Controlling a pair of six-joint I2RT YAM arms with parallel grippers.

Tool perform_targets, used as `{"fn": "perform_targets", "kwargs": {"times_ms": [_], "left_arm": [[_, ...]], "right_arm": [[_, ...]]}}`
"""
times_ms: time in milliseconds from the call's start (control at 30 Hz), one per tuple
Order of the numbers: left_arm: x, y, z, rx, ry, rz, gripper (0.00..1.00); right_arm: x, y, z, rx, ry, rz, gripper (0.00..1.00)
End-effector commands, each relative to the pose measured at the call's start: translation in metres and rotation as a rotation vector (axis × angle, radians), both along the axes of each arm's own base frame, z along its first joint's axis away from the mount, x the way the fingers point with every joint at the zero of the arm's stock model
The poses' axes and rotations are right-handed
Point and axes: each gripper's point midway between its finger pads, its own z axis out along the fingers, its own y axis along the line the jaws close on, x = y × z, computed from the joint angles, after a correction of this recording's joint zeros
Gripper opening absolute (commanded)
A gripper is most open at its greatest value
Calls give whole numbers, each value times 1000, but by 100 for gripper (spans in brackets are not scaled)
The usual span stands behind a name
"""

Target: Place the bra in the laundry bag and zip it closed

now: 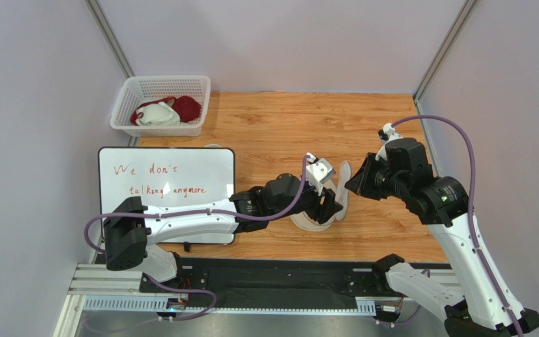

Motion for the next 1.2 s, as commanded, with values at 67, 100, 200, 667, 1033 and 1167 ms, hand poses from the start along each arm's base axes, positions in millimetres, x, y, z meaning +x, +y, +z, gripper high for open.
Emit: {"fn": "perform_targets", "kwargs": {"times_ms": [67,100,200,667,1033,1167], "left_arm": [[2,-19,27,-101,-58,2,67],[0,-19,27,-104,-56,-8,67],[-6,-16,34,-130,-53,-22,66],[-20,-29,16,-45,26,-103,70],[13,-15,-11,9,110,1,33],[22,2,-6,-84,214,-36,15]], "right_arm": [[3,11,9,75,-21,0,0],[4,11,8,76,-15,-3,0],[7,10,3,64,-9,-16,0],[7,13,-1,86,4,-24,0],[2,17,2,123,-5,-6,0],[3,13,3,106,-33,-12,23]]}}
